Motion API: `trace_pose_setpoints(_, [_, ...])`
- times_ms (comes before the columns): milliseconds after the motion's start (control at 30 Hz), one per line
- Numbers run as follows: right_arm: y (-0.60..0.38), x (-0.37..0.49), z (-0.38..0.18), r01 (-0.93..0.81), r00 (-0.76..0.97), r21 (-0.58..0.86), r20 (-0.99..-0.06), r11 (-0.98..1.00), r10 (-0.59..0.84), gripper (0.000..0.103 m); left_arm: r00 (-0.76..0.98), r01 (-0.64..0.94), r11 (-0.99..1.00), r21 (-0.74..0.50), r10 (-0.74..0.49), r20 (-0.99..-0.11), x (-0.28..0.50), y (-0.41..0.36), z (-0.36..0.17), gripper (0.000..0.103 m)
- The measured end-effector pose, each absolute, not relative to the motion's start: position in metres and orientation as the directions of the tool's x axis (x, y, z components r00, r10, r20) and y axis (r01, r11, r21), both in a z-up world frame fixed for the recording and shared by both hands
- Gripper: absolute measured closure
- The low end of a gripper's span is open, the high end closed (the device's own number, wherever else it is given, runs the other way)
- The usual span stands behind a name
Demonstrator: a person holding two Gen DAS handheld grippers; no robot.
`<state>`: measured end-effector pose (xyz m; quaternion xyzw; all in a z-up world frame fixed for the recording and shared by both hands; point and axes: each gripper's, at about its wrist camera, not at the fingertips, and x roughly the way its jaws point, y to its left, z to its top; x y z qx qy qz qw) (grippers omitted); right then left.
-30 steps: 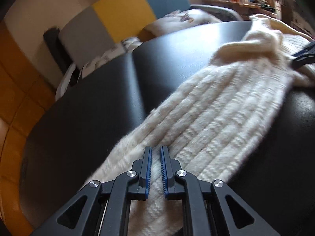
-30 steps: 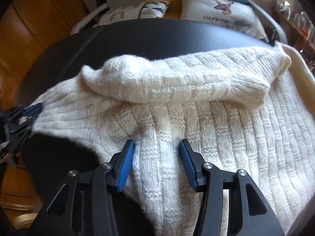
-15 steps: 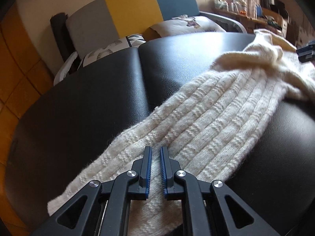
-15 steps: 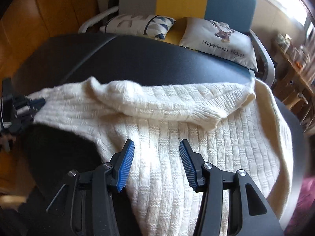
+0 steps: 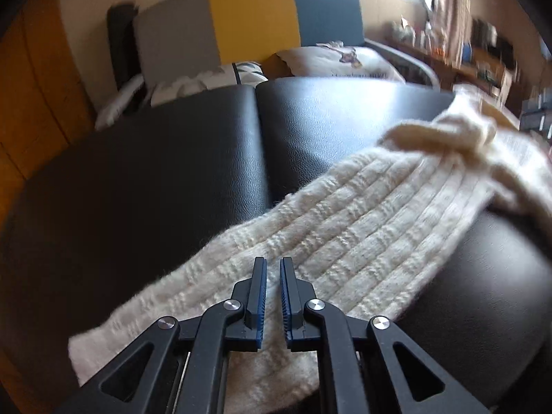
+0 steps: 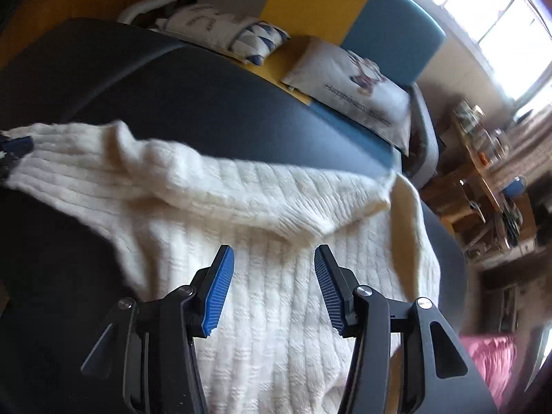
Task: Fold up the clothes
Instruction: 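Hold the sleeve with the left gripper and lay it straight along the ottoman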
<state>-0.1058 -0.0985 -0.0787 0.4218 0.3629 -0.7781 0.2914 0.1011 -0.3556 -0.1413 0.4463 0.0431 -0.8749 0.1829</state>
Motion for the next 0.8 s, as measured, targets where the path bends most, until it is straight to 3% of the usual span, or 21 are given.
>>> trace_pose_setpoints(333, [-0.047, -0.163, -0.158, 0.634, -0.351, -0.228, -0.936, -0.739, -0.012, 0.051, -0.537, 0.337, -0.935, 0.115, -0.291, -0.792, 0.131, -0.368, -0.151, 0.094])
trace_pose_setpoints(500, [-0.034, -0.17, -0.165, 0.598, -0.334, -0.161, -0.94, -0.785, -0.061, 0.051, -0.526, 0.377, -0.917, 0.131, -0.328, -0.785, 0.131, -0.386, -0.151, 0.093])
trace_pose_setpoints(633, [-0.032, -0.173, -0.166, 0.576, -0.326, -0.131, -0.942, -0.807, -0.08, 0.051, -0.511, 0.449, -0.889, 0.087, -0.336, -0.792, 0.134, -0.408, -0.141, 0.094])
trace_pose_setpoints(800, [-0.032, -0.171, -0.167, 0.575, -0.337, -0.13, -0.937, -0.808, -0.089, 0.049, -0.584, 0.557, -0.825, -0.093, -0.309, -0.751, 0.186, -0.438, -0.114, 0.094])
